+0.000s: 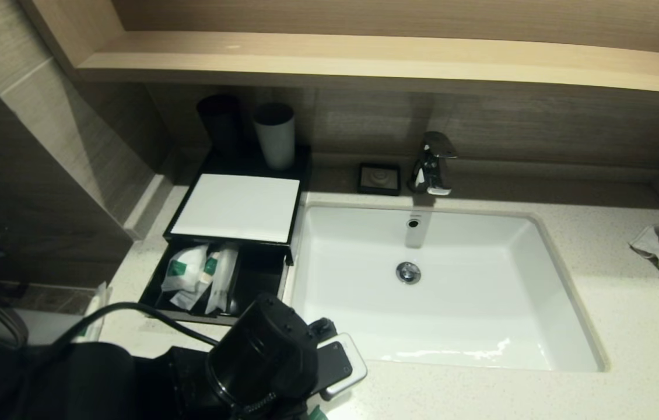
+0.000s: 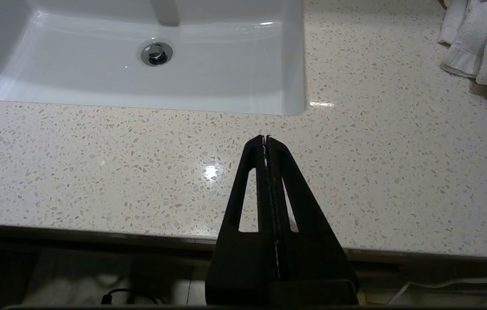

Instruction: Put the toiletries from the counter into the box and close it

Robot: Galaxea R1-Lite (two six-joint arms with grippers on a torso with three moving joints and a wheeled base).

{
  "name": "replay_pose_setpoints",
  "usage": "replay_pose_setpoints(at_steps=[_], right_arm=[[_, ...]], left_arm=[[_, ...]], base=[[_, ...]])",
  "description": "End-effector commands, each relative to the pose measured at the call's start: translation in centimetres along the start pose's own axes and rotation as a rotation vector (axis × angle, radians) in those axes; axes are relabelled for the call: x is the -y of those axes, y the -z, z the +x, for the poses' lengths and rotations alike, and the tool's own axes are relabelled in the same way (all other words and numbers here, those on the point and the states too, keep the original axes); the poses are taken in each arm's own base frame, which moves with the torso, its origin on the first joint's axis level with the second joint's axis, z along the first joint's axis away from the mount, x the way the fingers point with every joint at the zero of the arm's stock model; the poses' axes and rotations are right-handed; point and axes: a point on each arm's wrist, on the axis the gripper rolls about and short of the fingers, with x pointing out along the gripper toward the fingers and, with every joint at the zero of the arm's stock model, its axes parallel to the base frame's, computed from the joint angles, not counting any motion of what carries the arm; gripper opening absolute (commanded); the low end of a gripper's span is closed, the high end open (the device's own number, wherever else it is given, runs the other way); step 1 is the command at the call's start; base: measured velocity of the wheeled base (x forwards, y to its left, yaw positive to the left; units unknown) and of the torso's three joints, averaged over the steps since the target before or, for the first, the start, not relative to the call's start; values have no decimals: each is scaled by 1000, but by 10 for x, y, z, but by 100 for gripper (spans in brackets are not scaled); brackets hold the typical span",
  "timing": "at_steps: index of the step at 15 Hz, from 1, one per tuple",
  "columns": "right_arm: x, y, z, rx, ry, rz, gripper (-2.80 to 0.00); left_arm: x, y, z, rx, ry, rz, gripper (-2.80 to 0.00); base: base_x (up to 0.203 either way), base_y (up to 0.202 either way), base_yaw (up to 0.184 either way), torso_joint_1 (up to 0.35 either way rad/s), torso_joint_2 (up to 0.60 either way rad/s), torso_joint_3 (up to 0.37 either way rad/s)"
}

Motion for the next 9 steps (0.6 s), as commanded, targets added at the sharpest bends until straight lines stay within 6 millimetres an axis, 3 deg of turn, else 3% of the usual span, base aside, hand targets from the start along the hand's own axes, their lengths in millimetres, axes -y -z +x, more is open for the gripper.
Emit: replay_pose_setpoints(at_steps=[1,9], right_arm=[[0,0,0,0,0,0,-280],[0,0,0,0,1,0,-280]], left_arm=[[0,-2,5,-6,1,3,0],[0,-3,10,-16,4,6,0]], base=[[0,0,0,0,0,0],[0,0,0,0,0,0]])
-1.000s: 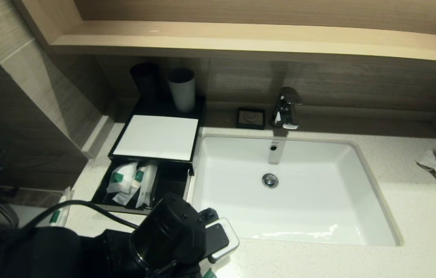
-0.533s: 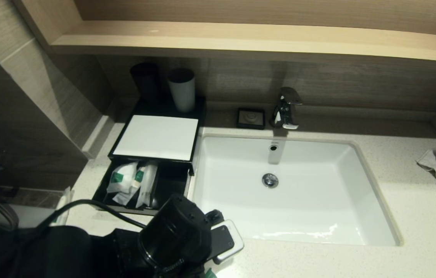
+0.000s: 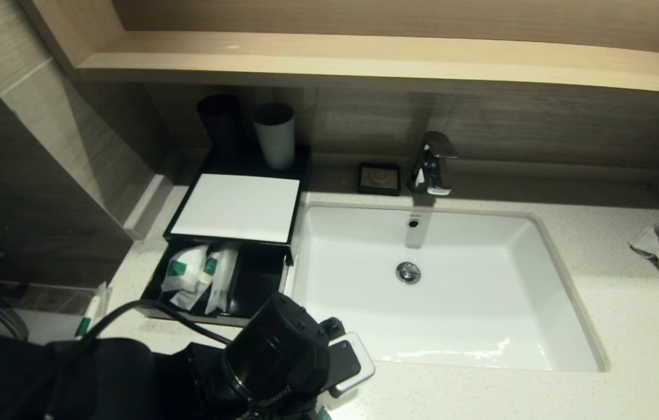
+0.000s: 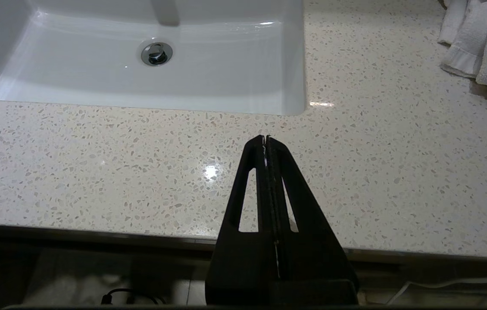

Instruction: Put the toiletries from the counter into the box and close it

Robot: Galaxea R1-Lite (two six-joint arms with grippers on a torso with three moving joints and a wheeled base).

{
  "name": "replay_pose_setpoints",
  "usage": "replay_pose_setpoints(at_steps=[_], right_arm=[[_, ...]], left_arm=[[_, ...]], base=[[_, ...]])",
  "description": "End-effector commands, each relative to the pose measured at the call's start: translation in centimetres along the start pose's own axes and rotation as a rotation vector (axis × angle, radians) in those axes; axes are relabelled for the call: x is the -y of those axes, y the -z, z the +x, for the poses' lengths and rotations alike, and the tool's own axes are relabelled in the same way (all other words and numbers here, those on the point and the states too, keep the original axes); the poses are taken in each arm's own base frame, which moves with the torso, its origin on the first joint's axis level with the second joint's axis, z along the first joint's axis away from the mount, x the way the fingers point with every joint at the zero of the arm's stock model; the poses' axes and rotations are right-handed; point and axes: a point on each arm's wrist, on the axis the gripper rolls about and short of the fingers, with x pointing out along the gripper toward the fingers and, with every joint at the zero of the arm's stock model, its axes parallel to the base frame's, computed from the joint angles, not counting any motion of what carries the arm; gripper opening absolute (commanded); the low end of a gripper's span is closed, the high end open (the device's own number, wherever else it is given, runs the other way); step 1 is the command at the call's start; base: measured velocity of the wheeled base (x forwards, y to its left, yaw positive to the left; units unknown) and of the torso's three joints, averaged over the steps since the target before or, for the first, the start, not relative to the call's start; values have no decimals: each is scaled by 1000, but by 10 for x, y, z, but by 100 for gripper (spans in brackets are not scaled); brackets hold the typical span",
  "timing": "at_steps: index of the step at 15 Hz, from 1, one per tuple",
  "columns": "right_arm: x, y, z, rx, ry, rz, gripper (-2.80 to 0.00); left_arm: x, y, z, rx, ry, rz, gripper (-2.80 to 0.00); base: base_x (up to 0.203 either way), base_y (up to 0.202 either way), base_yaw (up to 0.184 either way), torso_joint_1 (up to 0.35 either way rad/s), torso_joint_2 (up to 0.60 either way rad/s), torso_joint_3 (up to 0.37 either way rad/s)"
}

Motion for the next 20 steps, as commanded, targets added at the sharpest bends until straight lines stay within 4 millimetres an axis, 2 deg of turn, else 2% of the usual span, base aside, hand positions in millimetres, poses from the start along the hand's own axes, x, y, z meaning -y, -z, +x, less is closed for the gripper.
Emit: replay_pose_setpoints(at_steps=[1,20], right_arm=[[0,0,0,0,0,0,-280],[0,0,0,0,1,0,-280]], left_arm=[[0,0,1,-4,0,3,0],[2,5,6,-39,-7,40,0]], base=[[0,0,0,0,0,0],[0,0,0,0,0,0]])
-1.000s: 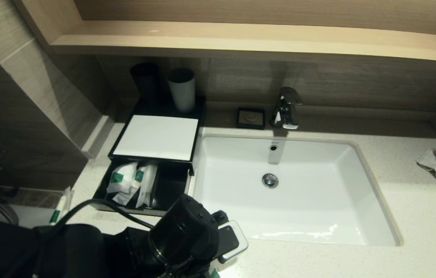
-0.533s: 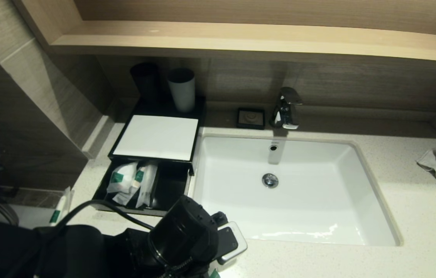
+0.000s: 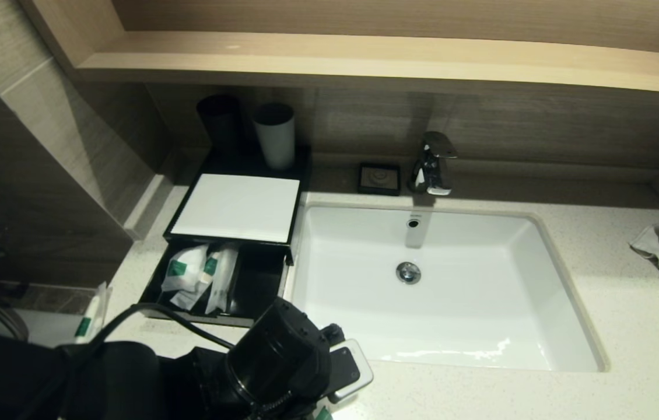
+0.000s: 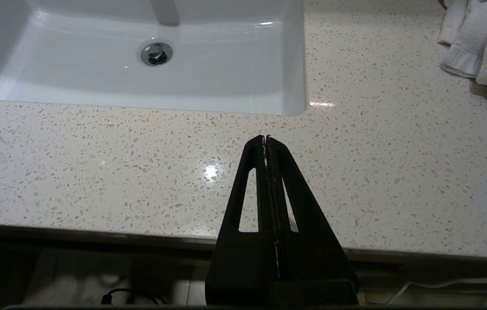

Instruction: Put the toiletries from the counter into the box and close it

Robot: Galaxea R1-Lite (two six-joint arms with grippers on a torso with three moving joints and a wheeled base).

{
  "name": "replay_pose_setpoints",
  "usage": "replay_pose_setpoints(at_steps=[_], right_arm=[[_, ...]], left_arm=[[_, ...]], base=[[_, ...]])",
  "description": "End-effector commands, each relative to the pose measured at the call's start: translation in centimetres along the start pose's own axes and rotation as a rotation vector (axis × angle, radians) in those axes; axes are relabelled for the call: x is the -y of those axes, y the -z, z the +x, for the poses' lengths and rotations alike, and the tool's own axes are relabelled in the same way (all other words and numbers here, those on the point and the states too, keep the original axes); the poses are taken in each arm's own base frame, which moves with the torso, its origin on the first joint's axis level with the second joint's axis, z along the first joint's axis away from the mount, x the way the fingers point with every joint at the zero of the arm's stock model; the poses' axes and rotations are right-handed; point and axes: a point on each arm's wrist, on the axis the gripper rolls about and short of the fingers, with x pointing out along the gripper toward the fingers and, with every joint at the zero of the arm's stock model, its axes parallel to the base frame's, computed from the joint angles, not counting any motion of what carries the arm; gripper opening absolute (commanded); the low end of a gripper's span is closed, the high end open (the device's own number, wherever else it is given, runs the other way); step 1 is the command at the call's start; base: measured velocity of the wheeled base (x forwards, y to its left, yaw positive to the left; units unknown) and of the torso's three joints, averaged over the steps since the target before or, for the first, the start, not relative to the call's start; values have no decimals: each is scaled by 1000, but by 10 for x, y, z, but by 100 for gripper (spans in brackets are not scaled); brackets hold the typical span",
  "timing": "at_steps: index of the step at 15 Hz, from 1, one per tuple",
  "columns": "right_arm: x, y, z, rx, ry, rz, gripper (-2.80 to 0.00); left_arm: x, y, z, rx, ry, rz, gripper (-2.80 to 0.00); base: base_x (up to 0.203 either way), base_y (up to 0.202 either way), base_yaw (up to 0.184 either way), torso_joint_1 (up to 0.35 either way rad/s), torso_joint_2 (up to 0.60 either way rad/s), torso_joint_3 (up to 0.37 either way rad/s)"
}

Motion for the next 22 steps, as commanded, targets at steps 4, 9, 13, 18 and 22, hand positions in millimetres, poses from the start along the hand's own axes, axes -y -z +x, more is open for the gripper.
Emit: replay_pose_setpoints(at_steps=[4,9,13,18,22], right_arm=[[0,0,0,0,0,0,-280],[0,0,0,0,0,0,-280],[0,0,0,0,0,0,-280],[0,0,0,0,0,-1,-280],[0,0,0,0,0,0,-280]], left_arm=[[2,-1,11,-22,9,39,0],[5,-4,12,-13,15,43,0],[5,-4,11,-12,14,43,0],[5,-3,11,-13,13,45,0],[5,-3,10,-7,11,44,-62]], base=[[0,0,0,0,0,0],[0,0,0,0,0,0],[0,0,0,0,0,0],[0,0,0,0,0,0],[0,0,0,0,0,0]])
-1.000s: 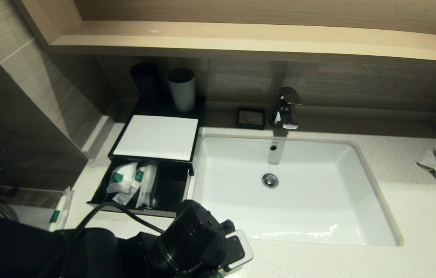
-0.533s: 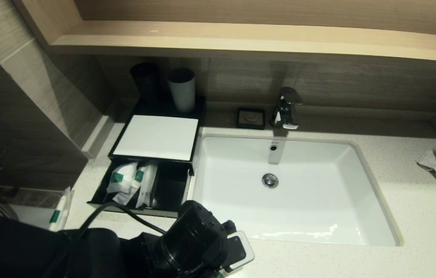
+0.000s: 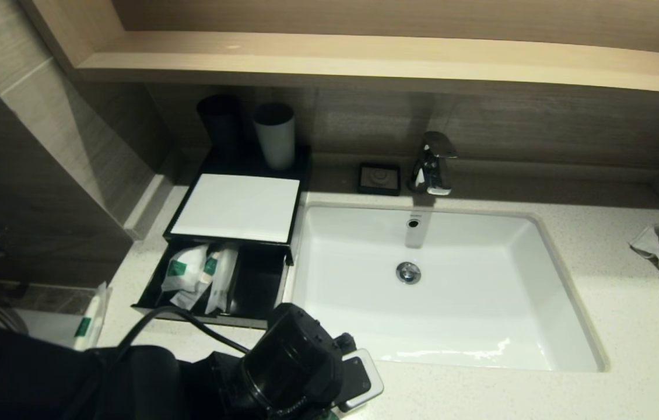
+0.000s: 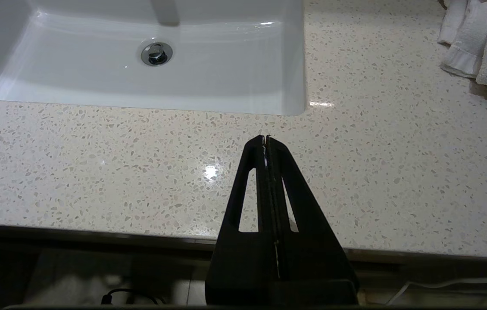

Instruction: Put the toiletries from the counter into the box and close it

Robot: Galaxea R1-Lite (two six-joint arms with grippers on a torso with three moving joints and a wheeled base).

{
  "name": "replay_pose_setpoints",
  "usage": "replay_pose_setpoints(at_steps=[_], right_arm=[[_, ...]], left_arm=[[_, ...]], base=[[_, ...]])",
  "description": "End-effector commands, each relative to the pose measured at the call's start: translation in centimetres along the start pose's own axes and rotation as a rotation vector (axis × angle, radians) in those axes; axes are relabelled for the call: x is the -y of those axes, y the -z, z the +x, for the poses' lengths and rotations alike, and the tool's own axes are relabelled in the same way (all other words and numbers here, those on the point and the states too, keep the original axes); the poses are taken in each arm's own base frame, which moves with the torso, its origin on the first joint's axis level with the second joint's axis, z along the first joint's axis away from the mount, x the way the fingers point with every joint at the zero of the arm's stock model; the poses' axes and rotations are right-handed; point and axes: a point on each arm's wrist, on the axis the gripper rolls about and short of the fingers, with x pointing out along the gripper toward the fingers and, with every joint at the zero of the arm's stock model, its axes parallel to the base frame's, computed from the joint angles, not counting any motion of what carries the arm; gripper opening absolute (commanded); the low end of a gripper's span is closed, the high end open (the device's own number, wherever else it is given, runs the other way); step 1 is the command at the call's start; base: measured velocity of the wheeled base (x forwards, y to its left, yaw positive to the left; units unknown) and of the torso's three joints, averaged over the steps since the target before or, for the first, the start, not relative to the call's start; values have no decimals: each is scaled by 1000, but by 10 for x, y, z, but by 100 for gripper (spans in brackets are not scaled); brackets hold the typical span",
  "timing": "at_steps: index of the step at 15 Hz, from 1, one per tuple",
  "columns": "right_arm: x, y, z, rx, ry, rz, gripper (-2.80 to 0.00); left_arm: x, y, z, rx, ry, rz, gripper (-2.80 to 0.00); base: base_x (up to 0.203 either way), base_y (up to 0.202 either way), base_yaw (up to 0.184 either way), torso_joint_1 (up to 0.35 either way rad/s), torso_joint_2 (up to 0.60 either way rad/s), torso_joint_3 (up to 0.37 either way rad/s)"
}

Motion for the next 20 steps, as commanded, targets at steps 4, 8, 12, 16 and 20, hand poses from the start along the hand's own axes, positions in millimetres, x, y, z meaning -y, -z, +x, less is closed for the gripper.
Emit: replay_pose_setpoints(at_steps=[4,8,12,16,20], right_arm=[[0,0,0,0,0,0,-280],[0,0,0,0,0,-1,-280],[0,0,0,0,0,0,-280],[0,0,0,0,1,0,-280],[0,0,0,0,0,0,-280]], left_arm=[[0,0,-1,5,-4,1,-280],[0,0,-1,5,-4,0,-280],[0,0,-1,7,-4,-1,-280],[-1,-1,-2,14,-5,-5,-280],[-5,-7,-7,57,-23,-59,-280]], base=[[0,0,0,0,0,0],[0,0,0,0,0,0],[0,0,0,0,0,0],[0,0,0,0,0,0],[0,0,0,0,0,0]])
